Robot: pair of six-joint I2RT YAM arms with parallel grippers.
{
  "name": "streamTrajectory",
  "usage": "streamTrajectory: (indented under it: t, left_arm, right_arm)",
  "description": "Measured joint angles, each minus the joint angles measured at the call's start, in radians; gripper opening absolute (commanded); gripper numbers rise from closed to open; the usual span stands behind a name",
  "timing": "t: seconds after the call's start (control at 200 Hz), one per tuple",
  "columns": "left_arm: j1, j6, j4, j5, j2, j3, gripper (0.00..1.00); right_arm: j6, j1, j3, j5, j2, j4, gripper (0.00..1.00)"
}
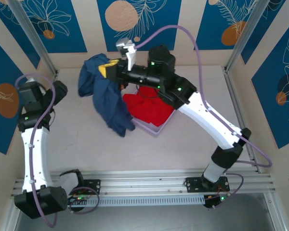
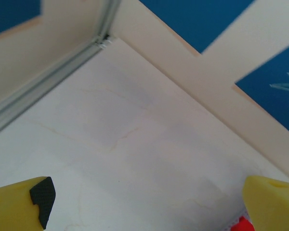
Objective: Fold the inside-out t-shirt
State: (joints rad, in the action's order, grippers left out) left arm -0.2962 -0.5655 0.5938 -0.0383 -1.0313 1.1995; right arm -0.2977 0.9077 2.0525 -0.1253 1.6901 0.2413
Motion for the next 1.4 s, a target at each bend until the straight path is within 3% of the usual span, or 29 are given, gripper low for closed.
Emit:
streamTrajectory:
  t: [0.095, 0.23, 0.27, 0.375, 0.4, 0.44, 0.48, 0.6, 0.8, 1.025, 1.24, 1.4]
  left_arm:
    - [-0.069, -0.001, 0.043, -0.007, 0.022, 0.023, 1.00]
    - [-0.084, 0.014, 0.083, -0.006, 0.045, 0.066, 1.00]
    - [-0.083, 0.020, 0.089, -0.008, 0.055, 0.072, 1.00]
    - [-0.076, 0.031, 0.102, -0.036, 0.074, 0.073, 1.00]
    - [-0.071, 0.034, 0.104, -0.047, 0.076, 0.072, 1.00]
    - [-0.060, 0.041, 0.102, -0.069, 0.078, 0.070, 1.00]
    - [-0.045, 0.044, 0.098, -0.094, 0.083, 0.060, 1.00]
    - [0.046, 0.044, 0.070, -0.163, 0.113, -0.031, 0.99]
    - [0.305, 0.044, -0.009, -0.207, 0.074, -0.227, 0.98]
    - [0.574, 0.103, -0.117, -0.222, -0.315, -0.161, 0.99]
    - [0.661, 0.171, -0.170, -0.224, -0.687, 0.044, 0.99]
    - [0.704, 0.200, -0.185, -0.240, -0.842, 0.174, 0.96]
  right_arm:
    - [-0.025, 0.011, 0.041, -0.012, 0.074, 0.014, 0.00]
    - [-0.079, -0.008, 0.081, -0.016, 0.214, 0.040, 0.00]
    - [-0.093, -0.019, 0.106, -0.019, 0.277, 0.059, 0.11]
    - [-0.102, -0.046, 0.204, -0.016, 0.444, 0.164, 0.55]
    - [-0.098, -0.052, 0.216, -0.012, 0.474, 0.195, 0.69]
    - [-0.089, -0.061, 0.216, 0.000, 0.502, 0.244, 0.81]
    - [-0.075, -0.071, 0.189, 0.016, 0.509, 0.286, 0.86]
    - [-0.037, -0.108, -0.045, 0.092, 0.385, 0.343, 0.88]
    - [-0.032, -0.221, -0.420, 0.225, 0.041, 0.397, 0.88]
    - [-0.069, -0.314, -0.639, 0.327, -0.093, 0.422, 0.88]
    - [-0.077, -0.396, -0.751, 0.355, -0.148, 0.451, 0.88]
    - [-0.076, -0.444, -0.777, 0.355, -0.226, 0.458, 0.88]
